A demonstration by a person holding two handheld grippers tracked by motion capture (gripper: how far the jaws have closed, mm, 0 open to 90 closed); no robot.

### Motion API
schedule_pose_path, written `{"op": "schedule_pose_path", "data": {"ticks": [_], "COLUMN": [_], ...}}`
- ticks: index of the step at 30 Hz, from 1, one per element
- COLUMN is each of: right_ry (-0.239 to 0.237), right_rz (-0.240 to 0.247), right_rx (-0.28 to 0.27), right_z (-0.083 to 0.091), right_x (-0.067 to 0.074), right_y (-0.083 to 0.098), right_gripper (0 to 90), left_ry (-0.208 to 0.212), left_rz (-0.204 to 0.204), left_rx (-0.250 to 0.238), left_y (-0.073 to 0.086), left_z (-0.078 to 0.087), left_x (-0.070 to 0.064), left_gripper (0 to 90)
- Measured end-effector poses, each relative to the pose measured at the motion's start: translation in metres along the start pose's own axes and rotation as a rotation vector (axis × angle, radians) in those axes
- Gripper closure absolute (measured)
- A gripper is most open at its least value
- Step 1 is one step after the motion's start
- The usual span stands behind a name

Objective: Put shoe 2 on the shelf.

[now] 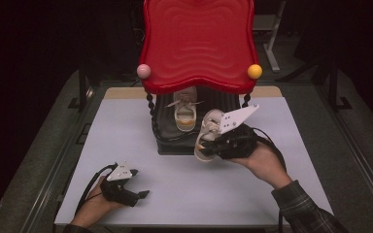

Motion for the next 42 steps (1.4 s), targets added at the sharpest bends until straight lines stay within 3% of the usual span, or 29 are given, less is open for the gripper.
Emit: {"op": "schedule_pose_path", "data": {"ticks": [5, 11, 17, 29, 40, 42], "right_ry": [0.034, 0.056, 0.069, 0.114, 0.120, 0.146], "right_rz": [0.010, 0.018, 0.017, 0.048, 0.045, 0.058], "right_rx": [0.011, 0.013, 0.015, 0.050, 0.032, 0.027], "right_z": [0.000, -0.002, -0.007, -0.017, -0.020, -0.018], "right_x": [-0.025, -0.044, -0.054, -0.063, -0.062, -0.061], "right_y": [-0.007, -0.014, -0.015, -0.006, -0.001, -0.001], "right_gripper": [80.0, 80.0, 80.1, 79.8, 78.7, 71.6], "left_ry": [0.000, -0.001, -0.001, -0.001, -0.001, -0.007], "left_rz": [0.000, -0.002, -0.001, -0.001, -0.002, 0.008], "left_rx": [0.000, 0.002, 0.001, 0.001, 0.003, 0.015], "left_y": [0.000, 0.000, 0.000, 0.000, 0.000, -0.001], "left_z": [0.000, 0.000, 0.000, 0.000, 0.000, 0.000], "left_x": [0.000, 0.000, 0.000, 0.000, 0.000, 0.000], "left_gripper": [12.9, 13.0, 13.0, 13.0, 13.0, 13.0]}}
Point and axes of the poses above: each handheld gripper's, and its own axes: z roughly backward along the jaws, y roughly out of its underside, x roughly to its left, the point moved 8 cm from there along -z, roughly forward along the jaws, and after that the axes turned 1 degree about y, right-handed, at the moved point
